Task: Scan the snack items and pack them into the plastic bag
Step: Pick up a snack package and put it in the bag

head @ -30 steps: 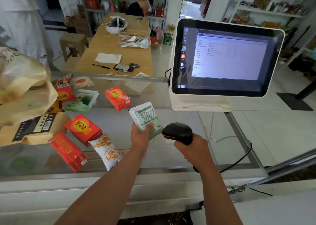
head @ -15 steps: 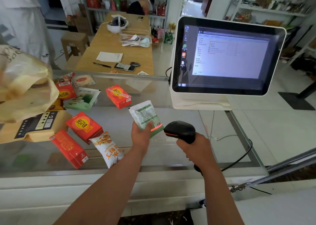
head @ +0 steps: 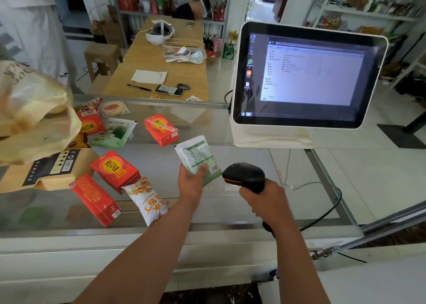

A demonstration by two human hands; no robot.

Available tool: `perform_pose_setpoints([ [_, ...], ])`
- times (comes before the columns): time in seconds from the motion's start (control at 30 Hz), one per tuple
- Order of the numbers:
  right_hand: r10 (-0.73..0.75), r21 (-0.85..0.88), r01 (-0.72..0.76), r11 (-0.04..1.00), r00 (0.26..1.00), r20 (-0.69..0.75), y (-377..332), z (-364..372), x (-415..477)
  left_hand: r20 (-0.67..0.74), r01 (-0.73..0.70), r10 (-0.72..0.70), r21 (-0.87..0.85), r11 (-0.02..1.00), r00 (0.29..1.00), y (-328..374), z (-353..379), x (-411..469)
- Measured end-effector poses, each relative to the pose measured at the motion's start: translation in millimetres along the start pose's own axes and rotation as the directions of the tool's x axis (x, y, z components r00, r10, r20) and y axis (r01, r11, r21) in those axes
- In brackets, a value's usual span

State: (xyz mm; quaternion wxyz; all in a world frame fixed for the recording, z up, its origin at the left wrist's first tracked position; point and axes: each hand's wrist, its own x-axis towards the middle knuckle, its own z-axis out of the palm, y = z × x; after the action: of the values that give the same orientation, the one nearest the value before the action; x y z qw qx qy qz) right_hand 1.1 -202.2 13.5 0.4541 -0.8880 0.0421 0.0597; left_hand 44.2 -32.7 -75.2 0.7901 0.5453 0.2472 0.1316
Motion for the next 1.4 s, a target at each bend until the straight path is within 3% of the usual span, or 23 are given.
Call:
perform_pose_setpoints([
  [0.2,-0.019,-0.013,0.019,1.0,1.0,-0.011,4,8,5,-0.004,0.001,-0.001,0.043,0.999,1.0,1,0,0],
  [0.43,-0.058,-0.034,0.061,0.998,0.995,0.085,13,25,9,0.038,0.019,-0.019,-0.014,1.0,0.999,5,-4,-3],
  [0.7,-0.049,-0.114,0.051,0.992,0.999,0.018,31,57,21,0.01,0.172,-0.172,-0.124,0.977,0.985,12,-9,1],
  [0.8,-0.096,-0.219,0.065,0.973,0.987,-0.131,19,70,15,0.048,0.209,-0.207,-0.048,0.977,0.977,20,-15,5],
  [0.87,-0.175,-0.253,0.104,0.962,0.945,-0.278,1,84,9,0.109,0.155,-0.157,0.032,0.987,0.982,33,-21,6],
  [0.93,-0.234,-0.156,0.196,0.968,0.928,-0.291,-28,99,2,0.203,0.069,-0.088,0.094,0.993,0.975,52,-30,5],
  [1.0,-0.177,0.155,0.203,0.967,0.97,-0.168,-62,117,-2,0.353,-0.058,0.018,0.105,0.993,0.935,73,-44,1],
  [1.07,-0.058,0.483,0.059,0.874,0.998,-0.018,-98,139,-6,0.48,-0.234,0.121,0.182,0.955,0.869,92,-66,-2],
  [1.17,0.011,0.693,0.029,0.721,0.999,-0.053,-144,178,-15,0.593,-0.43,0.137,0.387,0.815,0.793,124,-111,-7],
  [1.3,0.03,0.833,-0.03,0.552,0.999,0.017,-191,238,-32,0.556,-0.41,0.139,0.399,0.82,0.819,184,-189,-7],
  [1.4,0.073,0.879,-0.152,0.451,0.988,0.133,-223,277,-51,0.334,-0.319,0.212,0.308,0.896,0.918,221,-245,-1],
])
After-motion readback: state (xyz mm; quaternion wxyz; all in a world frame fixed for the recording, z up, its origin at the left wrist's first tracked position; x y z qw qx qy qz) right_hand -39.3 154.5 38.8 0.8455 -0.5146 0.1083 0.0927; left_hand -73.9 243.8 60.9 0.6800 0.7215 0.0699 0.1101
